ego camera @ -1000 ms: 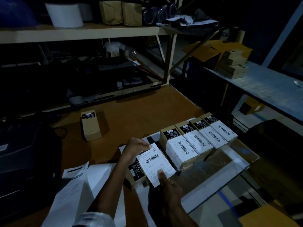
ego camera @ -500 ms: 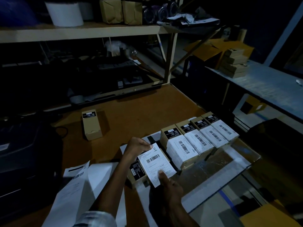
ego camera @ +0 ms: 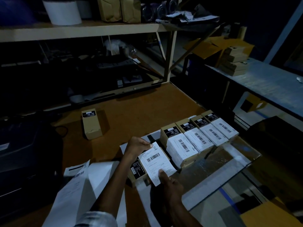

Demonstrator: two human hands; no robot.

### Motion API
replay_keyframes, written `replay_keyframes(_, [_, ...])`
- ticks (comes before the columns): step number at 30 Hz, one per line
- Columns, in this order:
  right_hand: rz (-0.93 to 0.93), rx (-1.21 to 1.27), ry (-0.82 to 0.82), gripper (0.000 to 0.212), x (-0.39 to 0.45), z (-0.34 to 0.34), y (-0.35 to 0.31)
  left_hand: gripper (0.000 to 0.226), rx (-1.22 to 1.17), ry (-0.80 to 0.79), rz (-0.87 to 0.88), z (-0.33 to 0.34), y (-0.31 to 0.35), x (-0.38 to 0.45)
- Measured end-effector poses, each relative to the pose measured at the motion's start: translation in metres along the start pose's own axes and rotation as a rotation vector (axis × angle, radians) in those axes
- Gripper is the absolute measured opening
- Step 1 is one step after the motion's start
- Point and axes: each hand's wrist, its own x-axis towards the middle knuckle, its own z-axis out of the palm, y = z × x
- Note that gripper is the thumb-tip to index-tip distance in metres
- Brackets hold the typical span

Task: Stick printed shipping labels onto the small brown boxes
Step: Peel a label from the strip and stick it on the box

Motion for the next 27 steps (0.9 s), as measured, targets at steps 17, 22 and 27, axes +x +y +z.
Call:
replay_keyframes(17, [-0.076, -0.188, -0.023, 0.01, 0.019, -0.01, 0.005, 0.037, 0.189, -0.011, 0.044, 0.003, -0.006, -0.012])
replay_keyframes(22, [-0.165, -0.327, -0.084, 0.003, 0.024, -0.02, -0.003, 0.072, 0.256, 0.091, 0.059, 0.003, -0.012, -0.029])
replay_keyframes(27, [-0.206, -0.438, -0.146, 0.011, 0.027, -0.024, -0.007, 0.064, 0.305, 0.158, 0.064, 0.005, -0.023, -0.042])
